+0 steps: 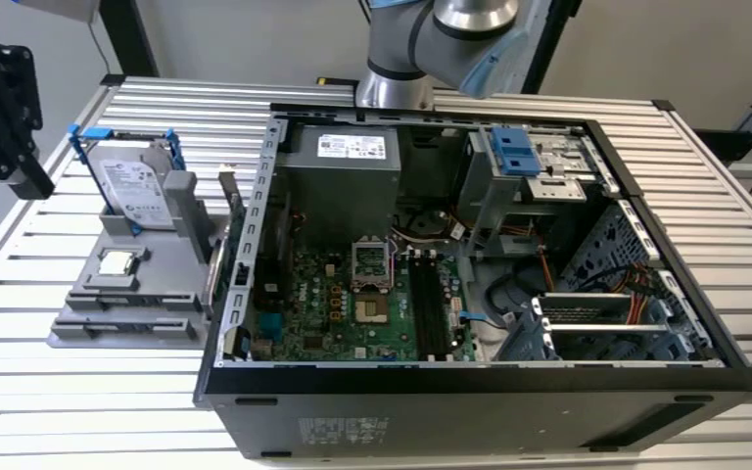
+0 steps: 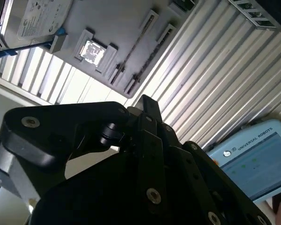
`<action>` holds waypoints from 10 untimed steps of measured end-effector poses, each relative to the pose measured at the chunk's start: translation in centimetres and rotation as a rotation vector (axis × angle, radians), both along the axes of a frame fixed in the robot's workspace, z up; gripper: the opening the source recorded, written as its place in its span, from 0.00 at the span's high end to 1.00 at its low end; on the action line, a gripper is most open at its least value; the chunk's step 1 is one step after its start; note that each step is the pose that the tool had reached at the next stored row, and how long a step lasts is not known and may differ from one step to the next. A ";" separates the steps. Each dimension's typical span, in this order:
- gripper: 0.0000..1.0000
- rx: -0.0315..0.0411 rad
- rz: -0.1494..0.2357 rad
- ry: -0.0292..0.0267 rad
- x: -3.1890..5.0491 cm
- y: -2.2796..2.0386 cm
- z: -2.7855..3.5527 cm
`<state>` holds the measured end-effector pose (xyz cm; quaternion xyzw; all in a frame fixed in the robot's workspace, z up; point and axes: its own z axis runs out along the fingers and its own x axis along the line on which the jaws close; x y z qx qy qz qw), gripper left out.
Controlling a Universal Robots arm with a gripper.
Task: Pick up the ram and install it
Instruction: 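Pick up the ram and move it above insertion slot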
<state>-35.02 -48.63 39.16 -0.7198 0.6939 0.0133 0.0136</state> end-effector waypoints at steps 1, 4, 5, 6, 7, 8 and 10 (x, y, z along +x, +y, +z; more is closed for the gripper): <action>1.00 0.0000 0.012 0.0000 0.00 0.00 0.00; 1.00 0.0000 0.045 0.0000 0.00 0.00 0.00; 1.00 0.0000 0.051 0.0000 0.00 0.00 0.00; 1.00 0.0000 0.053 0.0000 0.00 0.00 0.00; 1.00 0.0000 0.053 0.0000 0.00 0.00 0.00; 1.00 0.0000 0.053 0.0000 0.00 0.00 0.00; 1.00 0.0000 0.053 0.0000 0.00 0.00 0.00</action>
